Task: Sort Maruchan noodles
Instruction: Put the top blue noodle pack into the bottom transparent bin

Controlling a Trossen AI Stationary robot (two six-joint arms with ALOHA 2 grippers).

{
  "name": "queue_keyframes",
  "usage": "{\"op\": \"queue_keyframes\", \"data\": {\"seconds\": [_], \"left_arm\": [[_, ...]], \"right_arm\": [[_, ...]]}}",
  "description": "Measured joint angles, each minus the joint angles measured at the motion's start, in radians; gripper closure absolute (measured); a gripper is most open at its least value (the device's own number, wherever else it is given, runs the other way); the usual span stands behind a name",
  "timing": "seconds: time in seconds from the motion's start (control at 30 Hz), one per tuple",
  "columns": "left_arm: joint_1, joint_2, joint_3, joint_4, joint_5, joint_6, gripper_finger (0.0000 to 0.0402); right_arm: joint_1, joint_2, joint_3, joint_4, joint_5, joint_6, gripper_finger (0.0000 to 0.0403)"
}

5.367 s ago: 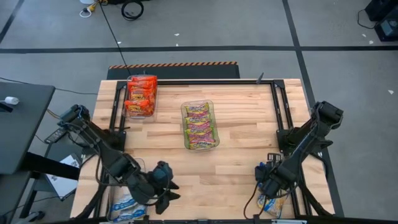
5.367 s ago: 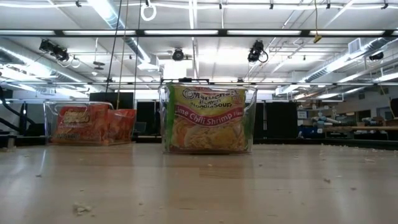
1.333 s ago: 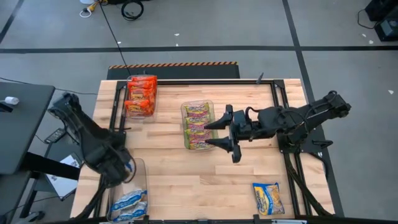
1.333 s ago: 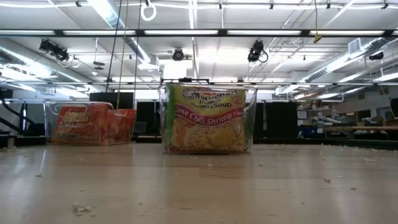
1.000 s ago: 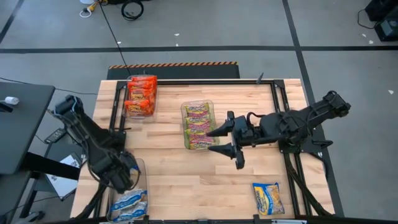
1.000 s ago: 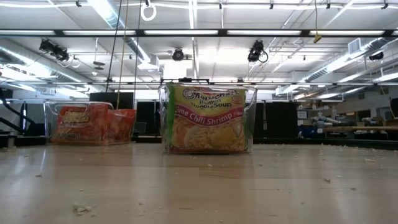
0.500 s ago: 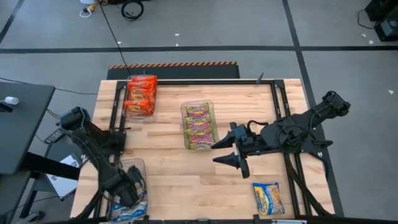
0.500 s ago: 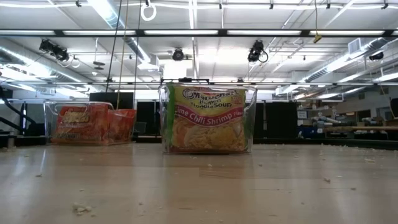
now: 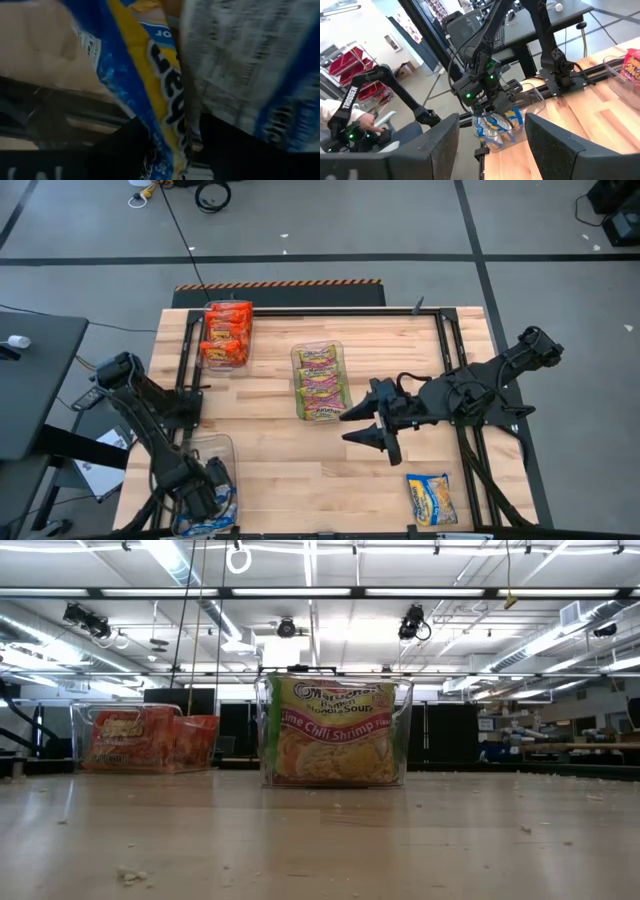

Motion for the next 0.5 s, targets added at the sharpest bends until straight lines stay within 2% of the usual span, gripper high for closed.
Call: {"op": "queue_keyframes", "data": {"seconds": [0.17,0.33,0.5], "left_arm": [[0.0,0.0,0.033,0.066,0.006,0.082,0.0195],[0.002,-0.001,0.067,0.079,0.007,0.185,0.0196],[0.011,-0.001,0.072,0.048,0.035,0.21,0.02]], "right_arm": [[0.0,0.0,0.0,0.0,-0.008,0.0,0.0172],[0.0,0.001,0.0,0.0,-0.01,-0.001,0.0172],[0.0,0.001,0.0,-0.018,0.009,0.0,0.0172]]}}
